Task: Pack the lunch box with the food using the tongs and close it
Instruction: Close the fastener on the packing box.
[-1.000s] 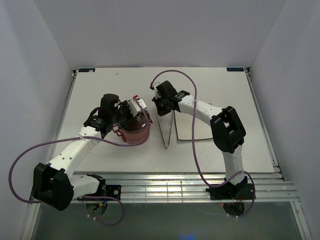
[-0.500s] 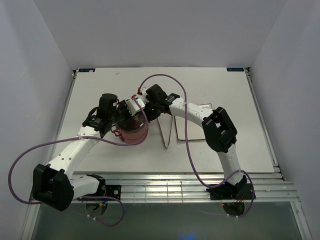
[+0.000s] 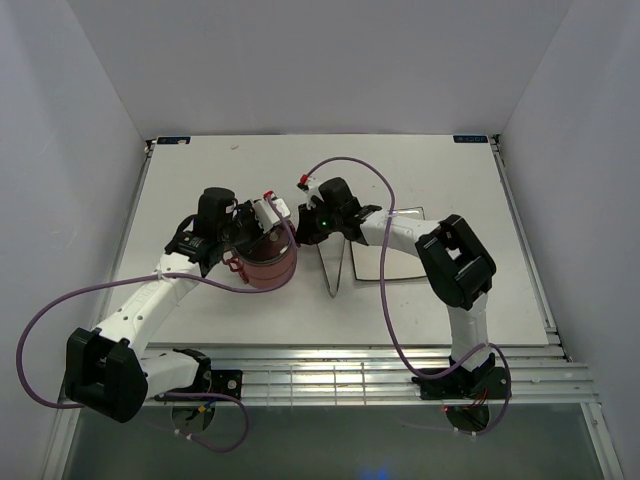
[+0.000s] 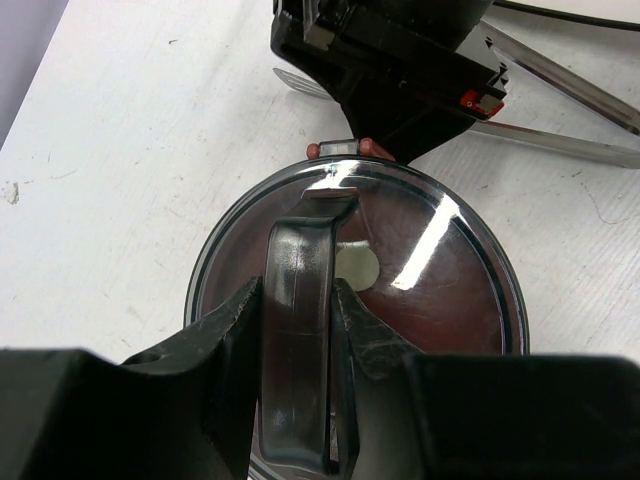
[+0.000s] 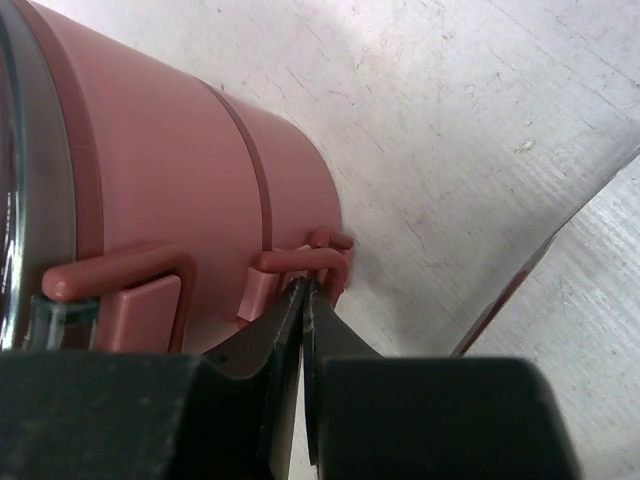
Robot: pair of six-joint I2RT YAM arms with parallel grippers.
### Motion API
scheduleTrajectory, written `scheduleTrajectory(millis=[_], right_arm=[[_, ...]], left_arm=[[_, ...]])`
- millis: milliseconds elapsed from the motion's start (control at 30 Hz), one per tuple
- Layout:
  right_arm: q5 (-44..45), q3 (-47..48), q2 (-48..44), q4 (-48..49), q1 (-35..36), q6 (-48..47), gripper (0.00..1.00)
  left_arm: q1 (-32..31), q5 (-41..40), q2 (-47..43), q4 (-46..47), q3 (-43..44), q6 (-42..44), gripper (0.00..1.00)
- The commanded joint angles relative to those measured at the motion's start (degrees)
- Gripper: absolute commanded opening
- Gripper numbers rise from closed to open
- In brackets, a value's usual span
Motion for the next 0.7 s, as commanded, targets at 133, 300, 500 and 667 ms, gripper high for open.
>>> scheduleTrajectory(millis=[133, 300, 500, 667], right_arm=[[-12.02, -4.41, -1.79, 3.81, 3.89, 9.15, 0.08], [2.2, -1.86, -5.47, -6.55, 1.61, 4.85, 0.08], [9.35, -0.98, -9.88, -10.7, -2.0, 1.86, 0.08], [10.85, 6.39, -4.71, -17.71, -1.92, -1.49, 0.08]], left_arm=[[-0.36, -1.62, 4.22, -11.21, -5.28, 0.39, 0.0], [0.86, 0.39, 3.26, -10.51, -6.33, 4.69, 0.0], [3.41, 2.42, 4.22, -12.44, -3.35, 5.66, 0.0], [3.33, 1.45, 3.26, -14.9, -2.55, 5.4, 0.0]])
